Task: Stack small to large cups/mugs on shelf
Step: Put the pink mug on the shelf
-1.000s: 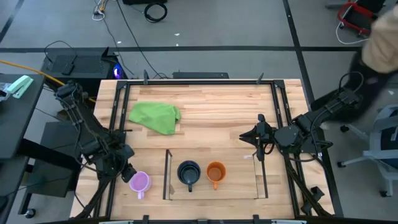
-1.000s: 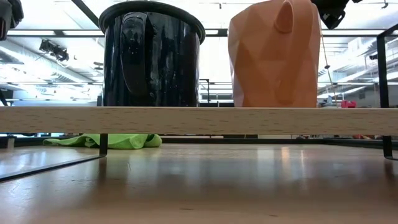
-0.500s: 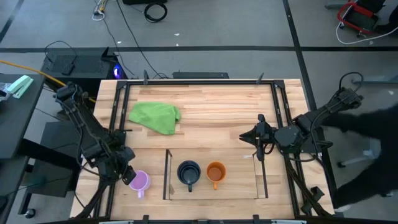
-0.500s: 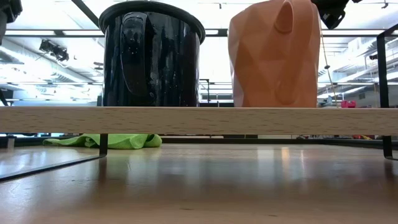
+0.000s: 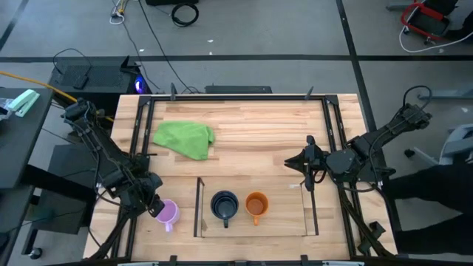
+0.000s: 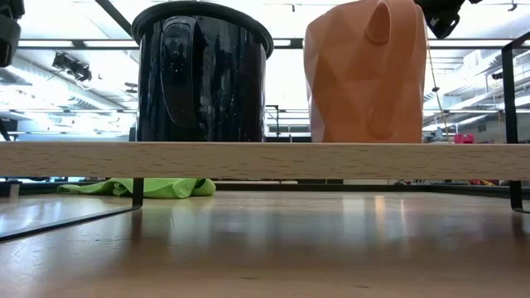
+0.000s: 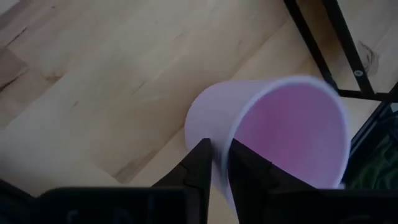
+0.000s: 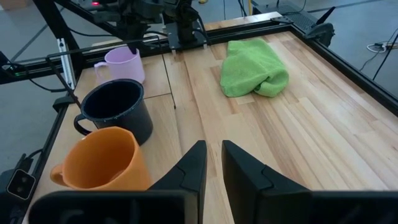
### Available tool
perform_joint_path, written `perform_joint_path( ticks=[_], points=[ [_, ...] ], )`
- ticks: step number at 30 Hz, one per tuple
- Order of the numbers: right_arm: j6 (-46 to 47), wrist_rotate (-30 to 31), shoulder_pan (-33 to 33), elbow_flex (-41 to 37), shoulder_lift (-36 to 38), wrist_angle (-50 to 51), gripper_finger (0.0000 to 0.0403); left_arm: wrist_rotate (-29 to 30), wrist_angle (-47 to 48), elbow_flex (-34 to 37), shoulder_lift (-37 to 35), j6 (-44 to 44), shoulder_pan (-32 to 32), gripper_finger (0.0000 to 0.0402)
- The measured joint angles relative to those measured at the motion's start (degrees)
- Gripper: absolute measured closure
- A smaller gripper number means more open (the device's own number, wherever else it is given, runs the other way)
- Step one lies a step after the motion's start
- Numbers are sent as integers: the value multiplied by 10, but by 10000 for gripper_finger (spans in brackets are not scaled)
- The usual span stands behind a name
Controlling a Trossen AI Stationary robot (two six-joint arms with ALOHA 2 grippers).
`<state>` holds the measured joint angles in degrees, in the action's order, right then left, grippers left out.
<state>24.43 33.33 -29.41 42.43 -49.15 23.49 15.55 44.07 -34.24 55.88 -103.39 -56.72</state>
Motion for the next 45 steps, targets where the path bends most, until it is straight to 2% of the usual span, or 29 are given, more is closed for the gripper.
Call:
perform_joint_path(
  ticks=[9,17,22,28,33,39,45],
  points=[
    [-1,0,0,0,0,0,347,-20,4,0,0,39,40,389],
    [-1,0,0,0,0,0,347,-20,5,-23,-1,128,76,384],
    [-1,0,0,0,0,0,347,-15,36,-89,-1,203,103,390],
    [-6,0,0,0,0,0,347,30,133,-191,-1,272,145,388],
    [-6,0,0,0,0,0,347,61,184,-276,0,364,192,390],
    [-6,0,0,0,0,0,347,97,192,-350,0,487,267,388],
    [-6,0,0,0,0,0,347,103,186,-392,3,604,372,390]
  ],
)
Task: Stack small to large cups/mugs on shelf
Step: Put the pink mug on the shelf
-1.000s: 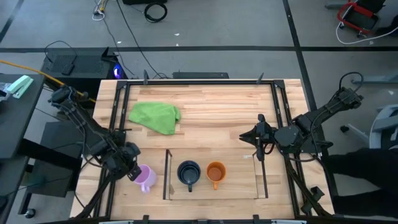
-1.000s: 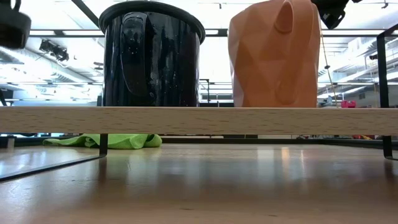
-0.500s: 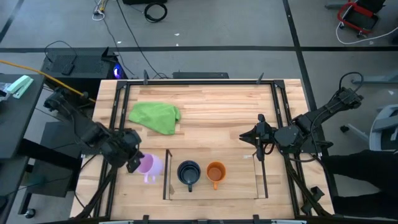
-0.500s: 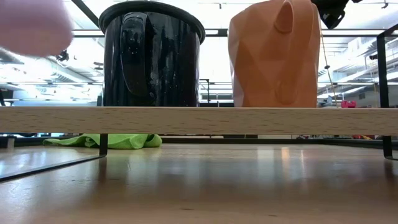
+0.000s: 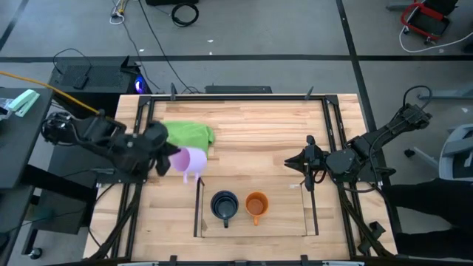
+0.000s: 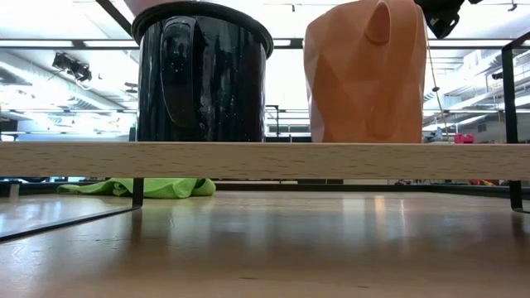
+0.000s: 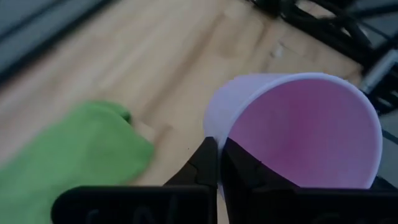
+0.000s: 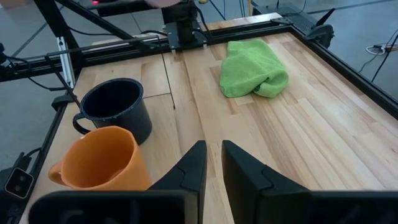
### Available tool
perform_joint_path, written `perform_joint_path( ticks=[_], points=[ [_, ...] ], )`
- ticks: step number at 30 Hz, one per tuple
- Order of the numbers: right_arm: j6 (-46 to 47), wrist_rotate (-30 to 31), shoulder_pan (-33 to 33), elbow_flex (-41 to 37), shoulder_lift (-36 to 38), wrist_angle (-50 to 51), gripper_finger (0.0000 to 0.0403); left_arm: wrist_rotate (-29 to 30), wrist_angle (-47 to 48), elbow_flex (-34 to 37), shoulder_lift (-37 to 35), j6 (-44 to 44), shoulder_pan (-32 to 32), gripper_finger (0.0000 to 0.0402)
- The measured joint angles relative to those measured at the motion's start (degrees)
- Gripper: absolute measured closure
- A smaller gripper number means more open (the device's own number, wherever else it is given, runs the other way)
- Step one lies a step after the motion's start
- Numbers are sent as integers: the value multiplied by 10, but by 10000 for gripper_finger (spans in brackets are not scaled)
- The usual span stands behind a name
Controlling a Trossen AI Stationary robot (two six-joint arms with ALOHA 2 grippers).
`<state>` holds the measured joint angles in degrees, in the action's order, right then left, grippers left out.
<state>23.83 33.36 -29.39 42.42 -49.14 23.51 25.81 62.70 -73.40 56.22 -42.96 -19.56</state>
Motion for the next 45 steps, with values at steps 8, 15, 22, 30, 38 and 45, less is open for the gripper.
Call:
perform_joint_path(
  ticks=[8,15,22,30,38,45],
  points=[
    [-11,8,0,0,0,0,347,-67,-35,-55,72,135,150,390],
    [-10,12,0,0,0,0,347,-191,-73,-125,187,246,251,390],
    [-10,11,0,0,0,0,347,-257,-87,-233,327,305,310,390],
    [20,23,0,0,0,15,347,-315,-84,-378,502,345,323,389],
    [127,43,0,20,5,137,358,-336,-57,-513,643,367,322,390],
    [189,45,0,22,6,191,363,-336,-51,-565,713,364,321,391]
  ],
)
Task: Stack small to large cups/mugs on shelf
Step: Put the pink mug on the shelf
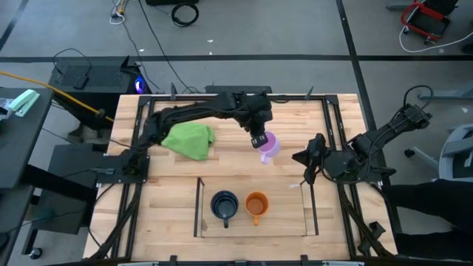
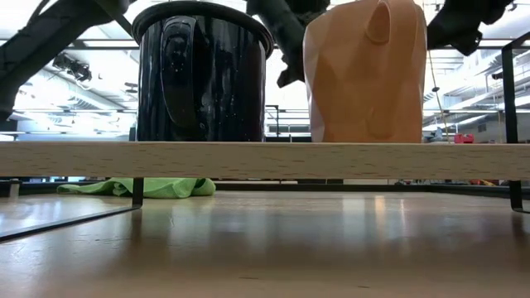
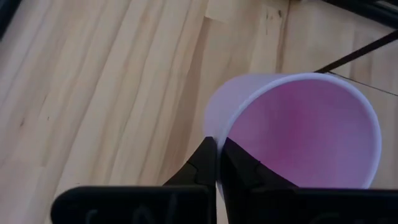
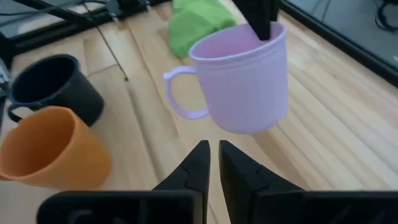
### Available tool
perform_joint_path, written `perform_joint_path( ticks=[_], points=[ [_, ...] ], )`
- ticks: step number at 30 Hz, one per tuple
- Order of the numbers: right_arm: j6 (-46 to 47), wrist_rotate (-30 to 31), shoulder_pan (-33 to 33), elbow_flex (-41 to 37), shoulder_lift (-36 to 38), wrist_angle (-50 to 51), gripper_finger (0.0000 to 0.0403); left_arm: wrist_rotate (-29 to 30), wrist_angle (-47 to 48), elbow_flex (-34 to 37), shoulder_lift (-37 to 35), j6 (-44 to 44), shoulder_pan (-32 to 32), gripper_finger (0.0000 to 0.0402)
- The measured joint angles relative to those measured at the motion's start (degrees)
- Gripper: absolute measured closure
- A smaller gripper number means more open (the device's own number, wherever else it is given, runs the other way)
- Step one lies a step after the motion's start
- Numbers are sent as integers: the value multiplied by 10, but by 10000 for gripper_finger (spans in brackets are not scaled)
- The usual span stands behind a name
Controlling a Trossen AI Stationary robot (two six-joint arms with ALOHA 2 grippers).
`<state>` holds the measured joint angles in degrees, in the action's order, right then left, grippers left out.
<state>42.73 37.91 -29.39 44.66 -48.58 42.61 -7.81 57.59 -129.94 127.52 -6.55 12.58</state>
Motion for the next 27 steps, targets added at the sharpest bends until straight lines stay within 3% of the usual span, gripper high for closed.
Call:
perform_joint_path(
  ticks=[8,18,27],
  points=[
    [90,0,0,0,0,75,363,38,2,9,31,-33,-6,387],
    [99,2,0,0,-1,76,363,98,24,9,40,-52,-16,389],
    [100,4,0,0,-2,76,363,99,34,10,59,-43,-23,391]
  ],
)
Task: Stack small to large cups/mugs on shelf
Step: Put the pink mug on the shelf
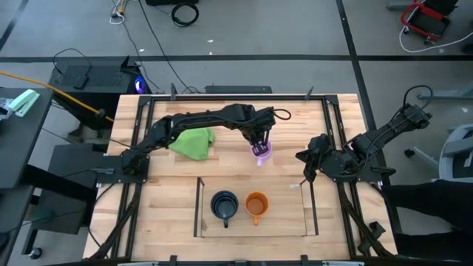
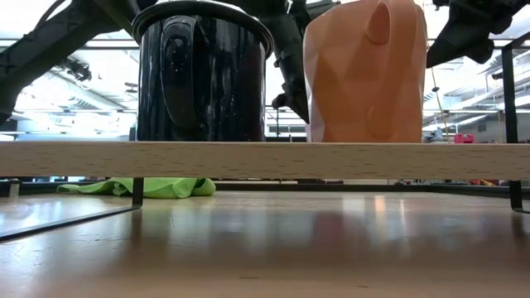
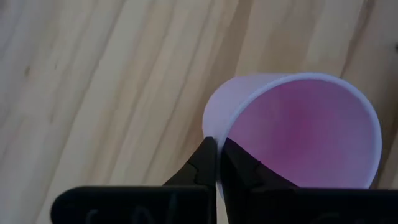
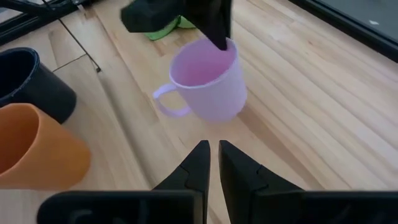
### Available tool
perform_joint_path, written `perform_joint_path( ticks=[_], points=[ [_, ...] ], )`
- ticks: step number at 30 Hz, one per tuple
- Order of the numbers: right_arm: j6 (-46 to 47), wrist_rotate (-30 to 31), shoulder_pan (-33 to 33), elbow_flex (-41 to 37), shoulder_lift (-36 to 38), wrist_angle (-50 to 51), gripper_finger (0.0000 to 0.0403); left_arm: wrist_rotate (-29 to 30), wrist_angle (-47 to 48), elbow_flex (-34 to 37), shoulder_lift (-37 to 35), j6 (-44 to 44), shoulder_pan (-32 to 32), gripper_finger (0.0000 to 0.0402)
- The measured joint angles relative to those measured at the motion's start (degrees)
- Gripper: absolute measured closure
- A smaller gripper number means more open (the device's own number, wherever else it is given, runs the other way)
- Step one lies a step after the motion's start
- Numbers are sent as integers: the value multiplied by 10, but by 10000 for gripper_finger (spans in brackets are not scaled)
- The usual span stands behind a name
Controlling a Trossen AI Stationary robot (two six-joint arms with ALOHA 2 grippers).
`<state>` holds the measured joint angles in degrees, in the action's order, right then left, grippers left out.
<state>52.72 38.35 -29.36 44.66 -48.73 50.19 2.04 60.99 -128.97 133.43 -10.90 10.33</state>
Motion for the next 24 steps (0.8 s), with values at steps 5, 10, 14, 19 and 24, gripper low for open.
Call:
perform_joint_path(
  ticks=[5,10,14,19,24],
  points=[
    [-14,0,0,0,0,2,363,-1,0,0,18,0,4,389],
    [-23,0,0,0,0,7,363,-3,4,0,32,0,7,390],
    [-33,0,0,0,0,8,363,-4,4,0,33,0,11,388],
    [-37,0,0,0,0,10,363,-3,1,0,33,3,14,387],
    [-38,0,0,0,0,10,363,-3,-1,0,33,14,14,373]
  ],
)
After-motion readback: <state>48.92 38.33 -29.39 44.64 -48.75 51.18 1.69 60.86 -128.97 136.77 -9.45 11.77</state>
